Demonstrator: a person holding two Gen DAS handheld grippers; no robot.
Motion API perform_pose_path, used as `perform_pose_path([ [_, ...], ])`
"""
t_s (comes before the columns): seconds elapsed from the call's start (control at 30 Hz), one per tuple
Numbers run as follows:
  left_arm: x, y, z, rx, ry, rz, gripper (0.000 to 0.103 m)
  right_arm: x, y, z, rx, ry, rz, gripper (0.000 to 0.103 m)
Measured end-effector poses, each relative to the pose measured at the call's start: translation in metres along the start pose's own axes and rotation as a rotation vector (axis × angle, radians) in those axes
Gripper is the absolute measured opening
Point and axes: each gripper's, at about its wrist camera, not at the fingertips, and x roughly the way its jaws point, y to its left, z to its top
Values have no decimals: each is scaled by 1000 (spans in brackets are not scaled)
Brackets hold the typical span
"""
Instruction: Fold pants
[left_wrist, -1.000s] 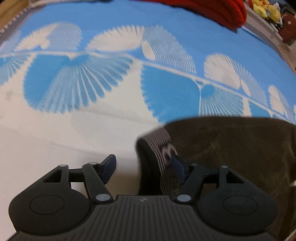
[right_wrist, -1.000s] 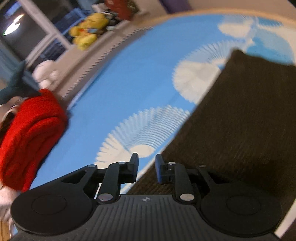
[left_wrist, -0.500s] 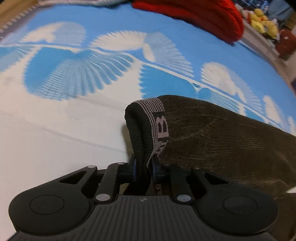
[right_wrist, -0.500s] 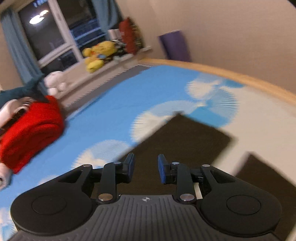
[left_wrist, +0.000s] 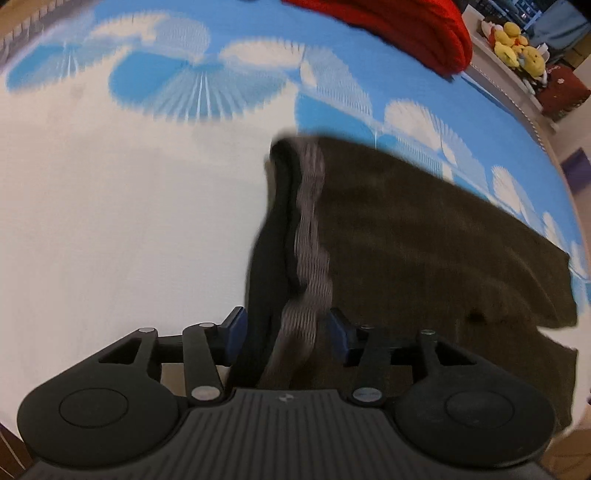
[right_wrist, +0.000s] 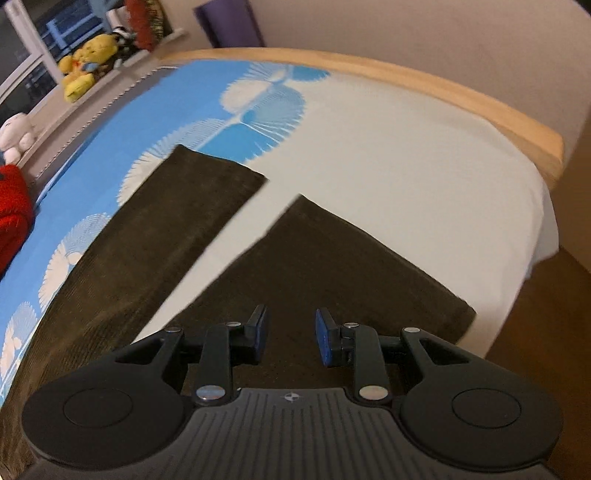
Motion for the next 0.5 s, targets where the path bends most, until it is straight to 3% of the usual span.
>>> perform_pose_path([
  [0.07, 18, 13, -22, -34, 55, -8, 52, -1, -2, -4, 19, 9, 18, 29],
  [0.1, 29, 14, -26, -49, 137, 31, 50, -2, -2, -5, 24, 11, 27, 29],
  [0.2, 26, 7, -27, 7, 82, 15, 60, -8, 10, -9, 7, 4, 51, 29],
  [0.4, 43, -1, -36, 116, 138, 88, 60, -25, 44, -19, -122, -40, 79, 30],
  [0.43, 43, -1, -37, 132, 136, 92, 58, -27, 48, -20, -131, -40, 88, 30],
  [0.5, 43, -3, -39, 179, 123, 100, 40, -30, 58, -25, -142, -31, 109, 30],
])
